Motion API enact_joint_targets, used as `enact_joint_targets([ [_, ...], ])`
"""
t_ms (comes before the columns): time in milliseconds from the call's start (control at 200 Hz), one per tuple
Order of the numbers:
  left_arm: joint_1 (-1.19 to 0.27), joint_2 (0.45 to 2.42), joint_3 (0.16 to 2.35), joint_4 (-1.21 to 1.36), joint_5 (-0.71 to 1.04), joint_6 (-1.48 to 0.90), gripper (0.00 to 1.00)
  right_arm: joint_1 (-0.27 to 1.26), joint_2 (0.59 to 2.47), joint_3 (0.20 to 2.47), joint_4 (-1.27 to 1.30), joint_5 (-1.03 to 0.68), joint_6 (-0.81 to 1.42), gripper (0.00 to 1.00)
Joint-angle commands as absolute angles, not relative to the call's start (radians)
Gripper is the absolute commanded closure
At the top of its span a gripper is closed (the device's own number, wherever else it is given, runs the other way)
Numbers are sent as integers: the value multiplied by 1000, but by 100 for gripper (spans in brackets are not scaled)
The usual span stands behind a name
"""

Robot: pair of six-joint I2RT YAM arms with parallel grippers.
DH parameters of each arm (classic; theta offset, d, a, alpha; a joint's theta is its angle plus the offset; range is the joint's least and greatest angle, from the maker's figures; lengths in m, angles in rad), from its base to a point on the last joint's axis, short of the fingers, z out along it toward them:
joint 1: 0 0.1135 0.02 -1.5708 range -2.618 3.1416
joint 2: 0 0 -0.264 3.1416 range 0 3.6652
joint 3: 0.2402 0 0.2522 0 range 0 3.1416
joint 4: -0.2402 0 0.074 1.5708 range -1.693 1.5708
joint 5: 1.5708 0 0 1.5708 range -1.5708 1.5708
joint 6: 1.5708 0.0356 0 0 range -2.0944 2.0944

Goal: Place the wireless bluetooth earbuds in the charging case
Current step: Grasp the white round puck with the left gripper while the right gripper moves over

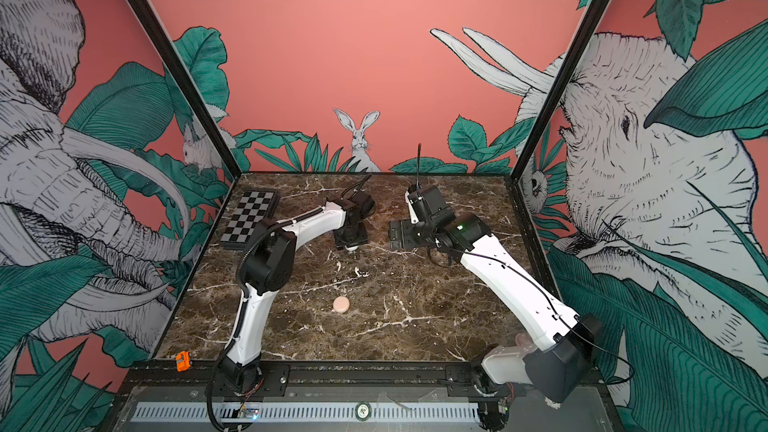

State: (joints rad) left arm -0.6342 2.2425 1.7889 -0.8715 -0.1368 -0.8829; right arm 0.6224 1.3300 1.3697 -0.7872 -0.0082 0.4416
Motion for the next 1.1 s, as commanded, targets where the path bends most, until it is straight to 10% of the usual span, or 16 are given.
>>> enact_joint_targets([
  [0,-637,2246,1799,-903,-140,-880,48,618,1304,1360,-774,-8,446,2],
  [235,-637,2177,1776,-857,-152,-727,100,609,1290,1339,-762,-39,453,2],
  [1095,-750,1132,771,18,-10,226,100,481,1355,1173,-428,-759,522,9],
])
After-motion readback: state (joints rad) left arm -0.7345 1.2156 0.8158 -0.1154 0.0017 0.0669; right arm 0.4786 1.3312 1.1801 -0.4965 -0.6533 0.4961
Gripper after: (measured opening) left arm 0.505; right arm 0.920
